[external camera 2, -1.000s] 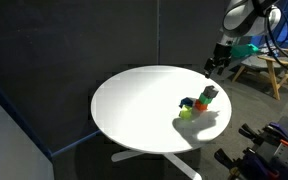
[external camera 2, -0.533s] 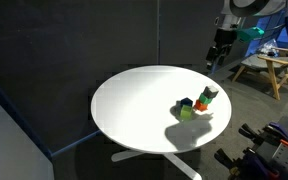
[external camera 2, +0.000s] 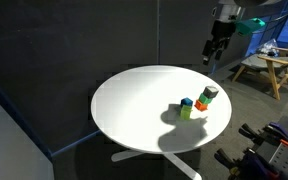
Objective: Put the grey block on top of the green block
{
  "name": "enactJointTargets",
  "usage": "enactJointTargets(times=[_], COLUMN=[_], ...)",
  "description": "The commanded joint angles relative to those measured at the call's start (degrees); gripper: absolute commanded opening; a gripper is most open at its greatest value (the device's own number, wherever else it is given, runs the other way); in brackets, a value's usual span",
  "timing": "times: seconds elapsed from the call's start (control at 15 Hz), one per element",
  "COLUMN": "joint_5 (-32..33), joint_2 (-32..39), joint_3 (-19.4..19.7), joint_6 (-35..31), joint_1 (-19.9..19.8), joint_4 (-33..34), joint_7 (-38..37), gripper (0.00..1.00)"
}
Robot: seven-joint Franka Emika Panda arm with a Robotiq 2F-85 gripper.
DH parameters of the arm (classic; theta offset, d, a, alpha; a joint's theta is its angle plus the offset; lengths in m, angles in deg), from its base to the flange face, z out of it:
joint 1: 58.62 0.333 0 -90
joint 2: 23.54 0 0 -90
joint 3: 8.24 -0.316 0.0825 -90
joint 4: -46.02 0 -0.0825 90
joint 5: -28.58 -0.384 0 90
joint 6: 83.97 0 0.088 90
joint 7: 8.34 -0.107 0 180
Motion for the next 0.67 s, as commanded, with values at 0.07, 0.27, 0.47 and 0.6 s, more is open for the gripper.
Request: enactJointTargets(times=[0.07, 0.27, 0.47, 0.6], joint_5=[-1.8, -2.8, -3.8, -3.2], joint_2=[-3.1, -5.0, -7.5, -9.0], joint_3=[-1.0, -1.2, -1.0, -1.0], joint_6=[2.3, 2.9, 4.7, 6.7], joint_1=[1.1, 1.6, 1.9, 1.9], joint_4=[0.4, 0.2, -0.2, -0.3], joint_7=[-5.0, -6.4, -5.2, -4.3], gripper=[1.00, 1.00, 1.00, 1.00])
